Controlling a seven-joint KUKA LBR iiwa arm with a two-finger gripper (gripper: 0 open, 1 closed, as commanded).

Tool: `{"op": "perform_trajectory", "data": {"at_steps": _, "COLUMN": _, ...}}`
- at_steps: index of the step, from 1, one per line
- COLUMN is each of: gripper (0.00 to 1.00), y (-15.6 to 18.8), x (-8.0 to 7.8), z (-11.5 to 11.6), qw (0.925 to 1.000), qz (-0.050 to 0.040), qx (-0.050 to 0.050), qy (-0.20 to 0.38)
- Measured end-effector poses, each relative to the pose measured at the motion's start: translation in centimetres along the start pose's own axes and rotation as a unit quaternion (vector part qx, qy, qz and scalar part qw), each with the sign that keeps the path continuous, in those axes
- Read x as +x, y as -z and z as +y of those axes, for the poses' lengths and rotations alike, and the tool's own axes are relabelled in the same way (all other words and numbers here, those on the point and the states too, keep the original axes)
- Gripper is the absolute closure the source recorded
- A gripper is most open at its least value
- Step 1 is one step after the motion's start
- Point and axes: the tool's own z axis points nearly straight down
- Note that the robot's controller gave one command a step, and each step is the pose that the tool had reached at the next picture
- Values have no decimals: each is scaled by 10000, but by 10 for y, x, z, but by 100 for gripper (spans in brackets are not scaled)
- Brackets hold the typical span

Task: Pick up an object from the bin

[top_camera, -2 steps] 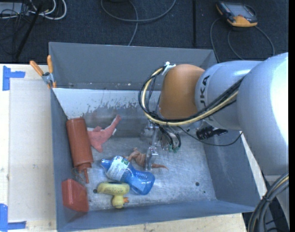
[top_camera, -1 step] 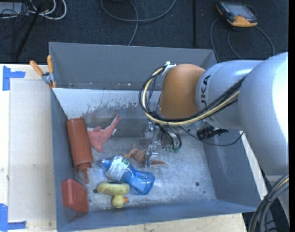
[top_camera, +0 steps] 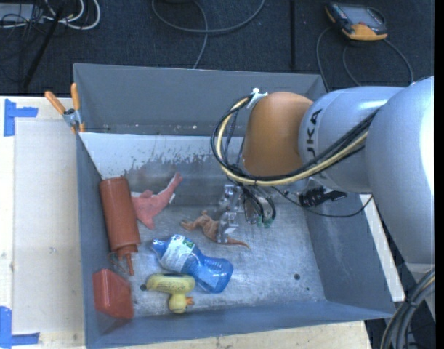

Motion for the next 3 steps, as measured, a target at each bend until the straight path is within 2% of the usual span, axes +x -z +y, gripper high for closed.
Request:
{"op": "perform_trajectory", "data": {"at_steps": 1, "gripper": 100, "y": 21, "x": -1, "z": 0, "qw": 10000, "qz": -85, "qx": -8, "qy": -3}}
{"op": "perform_trajectory", "data": {"at_steps": 3, "gripper": 100, "y": 48, "x": -1, "z": 0, "qw": 9999, "qz": -143, "qx": -14, "qy": 1}}
